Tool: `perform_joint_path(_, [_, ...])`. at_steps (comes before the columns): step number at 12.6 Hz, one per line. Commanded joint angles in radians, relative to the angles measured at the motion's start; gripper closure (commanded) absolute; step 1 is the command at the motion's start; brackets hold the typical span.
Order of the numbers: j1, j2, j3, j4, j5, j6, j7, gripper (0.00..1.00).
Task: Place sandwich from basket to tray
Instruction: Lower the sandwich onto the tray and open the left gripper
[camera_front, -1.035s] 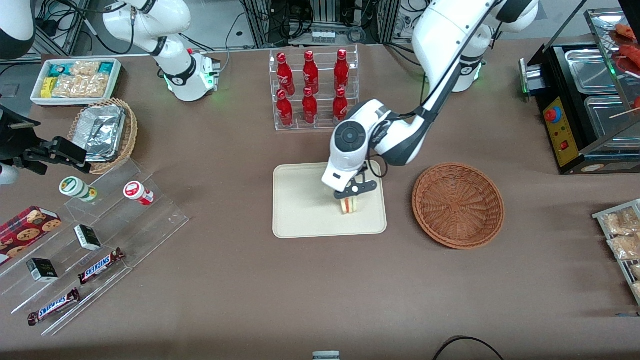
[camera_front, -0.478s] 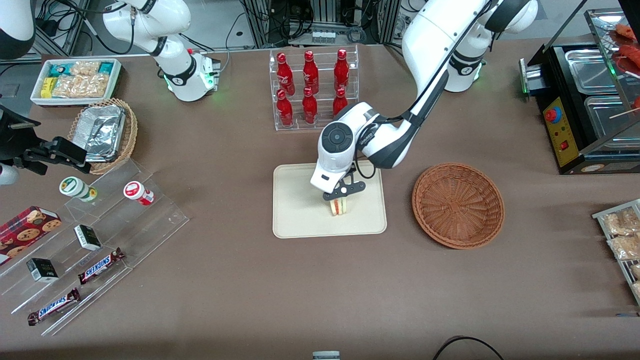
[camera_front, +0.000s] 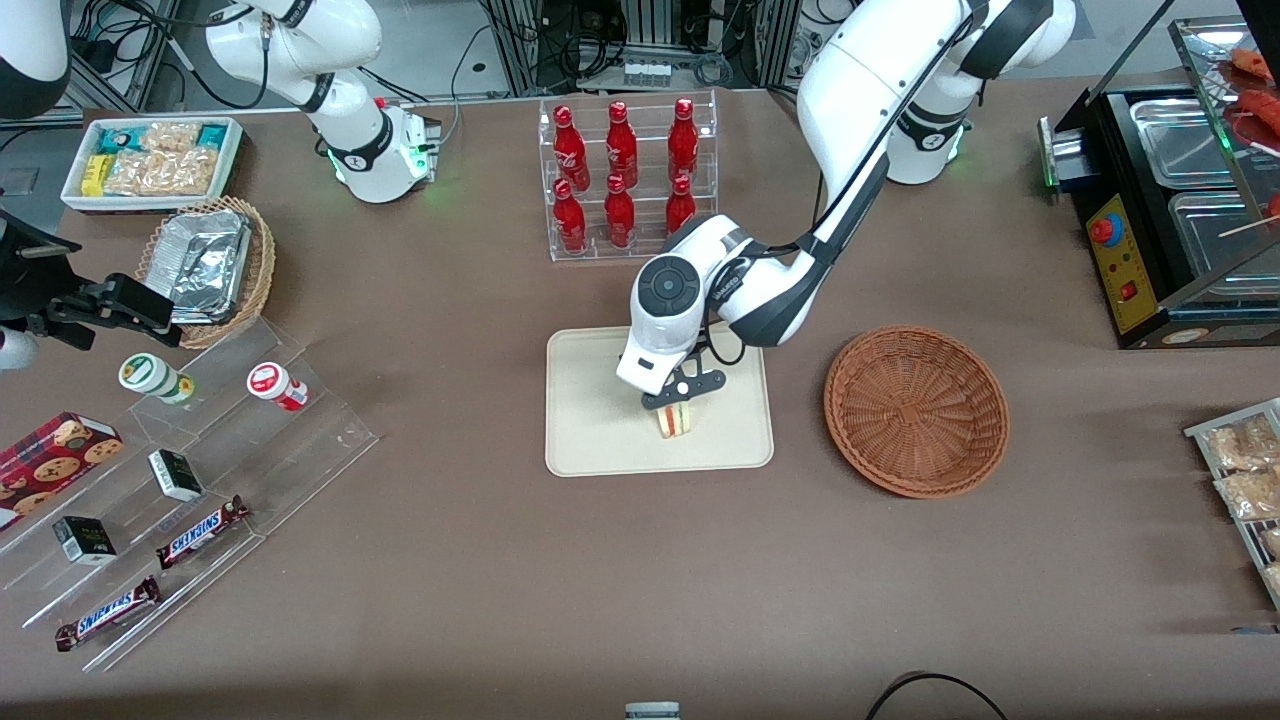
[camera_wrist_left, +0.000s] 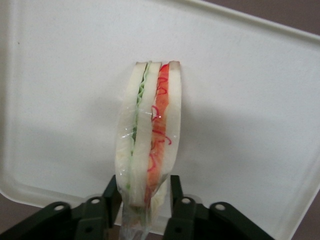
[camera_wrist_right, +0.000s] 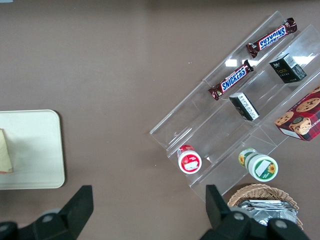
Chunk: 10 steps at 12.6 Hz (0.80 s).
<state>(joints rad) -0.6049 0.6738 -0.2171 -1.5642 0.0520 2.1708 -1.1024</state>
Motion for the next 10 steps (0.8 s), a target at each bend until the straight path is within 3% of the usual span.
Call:
perform_joint_path(1, [-0.013,-0.037,0.013,0.027,0.04,-0.06,-0.024,0.0])
perform_joint_path(10, [0.043,-0.23,0.025,0.022,0.054,-0.364,0.104,0.0])
